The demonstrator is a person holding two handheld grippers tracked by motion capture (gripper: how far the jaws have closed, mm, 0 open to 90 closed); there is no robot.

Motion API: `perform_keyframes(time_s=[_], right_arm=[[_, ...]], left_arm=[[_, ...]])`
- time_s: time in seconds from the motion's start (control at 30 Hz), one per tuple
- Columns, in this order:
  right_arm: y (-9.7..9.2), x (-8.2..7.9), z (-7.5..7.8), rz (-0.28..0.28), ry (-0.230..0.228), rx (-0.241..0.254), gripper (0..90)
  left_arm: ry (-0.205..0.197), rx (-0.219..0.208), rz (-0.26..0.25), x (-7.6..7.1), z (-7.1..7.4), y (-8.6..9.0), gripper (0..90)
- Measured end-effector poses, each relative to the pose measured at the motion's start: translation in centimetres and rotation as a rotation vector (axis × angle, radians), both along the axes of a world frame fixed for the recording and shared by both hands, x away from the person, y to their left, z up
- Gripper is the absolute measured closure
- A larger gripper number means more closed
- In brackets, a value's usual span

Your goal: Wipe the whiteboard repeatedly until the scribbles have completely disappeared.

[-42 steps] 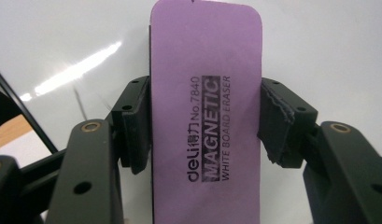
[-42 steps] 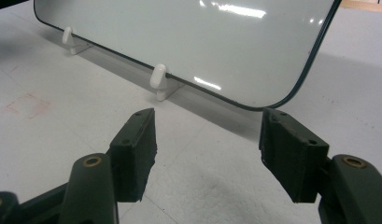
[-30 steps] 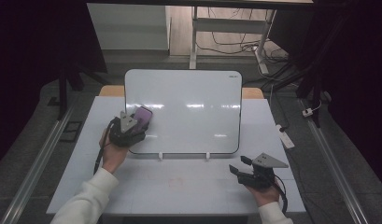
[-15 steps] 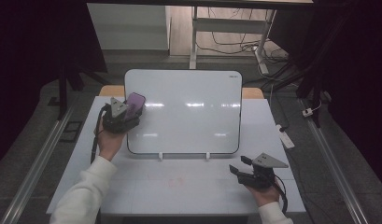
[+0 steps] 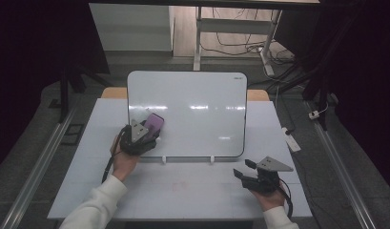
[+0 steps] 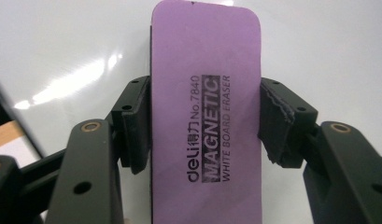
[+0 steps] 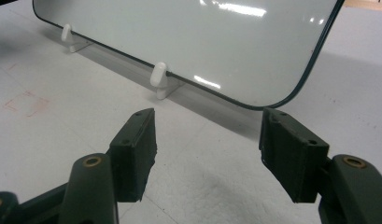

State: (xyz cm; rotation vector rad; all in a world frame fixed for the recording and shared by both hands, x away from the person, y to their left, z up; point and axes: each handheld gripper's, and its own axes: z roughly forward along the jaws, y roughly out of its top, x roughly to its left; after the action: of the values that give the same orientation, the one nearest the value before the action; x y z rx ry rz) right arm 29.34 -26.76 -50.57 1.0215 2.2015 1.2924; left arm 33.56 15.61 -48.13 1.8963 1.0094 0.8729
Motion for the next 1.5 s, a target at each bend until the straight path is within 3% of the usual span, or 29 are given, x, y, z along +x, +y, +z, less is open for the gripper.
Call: perform_keyframes(time_s=[0.07, 0.3, 0.43, 0.6, 0.77, 1.0, 1.17, 1.5], right_arm=[[0.0, 0.0, 0.0, 0.001, 0.000, -0.001, 36.3], [0.0, 0.0, 0.0, -0.001, -0.001, -0.001, 36.3], [0.0, 0.0, 0.0, 0.000, 0.001, -0.002, 36.3], [0.0, 0.0, 0.0, 0.001, 0.000, -0.004, 36.3], [-0.1, -0.1, 0.0, 0.000, -0.002, -0.003, 36.3], [0.1, -0.3, 0.2, 0.002, -0.012, -0.002, 36.3], [0.3, -0.4, 0.3, 0.010, -0.012, -0.001, 36.3], [1.6, -1.1, 0.6, 0.055, -0.022, 0.002, 36.1]], left_arm=[[0.000, 0.016, -0.009, -0.3, -0.3, -0.1, 40.9], [0.022, -0.015, -0.024, -0.2, -0.2, 0.1, 40.9], [0.011, -0.030, 0.004, 0.5, 0.7, 0.8, 41.0], [0.009, -0.090, 0.049, 1.5, 2.1, 2.4, 41.0], [0.021, -0.111, 0.051, 1.3, 2.1, 3.1, 41.0], [0.013, -0.194, 0.010, -0.5, 2.4, 4.4, 41.0], [0.036, -0.259, -0.020, -1.8, 2.0, 5.0, 41.0], [0.109, -0.316, -0.138, -3.5, 1.2, 3.4, 41.0]])
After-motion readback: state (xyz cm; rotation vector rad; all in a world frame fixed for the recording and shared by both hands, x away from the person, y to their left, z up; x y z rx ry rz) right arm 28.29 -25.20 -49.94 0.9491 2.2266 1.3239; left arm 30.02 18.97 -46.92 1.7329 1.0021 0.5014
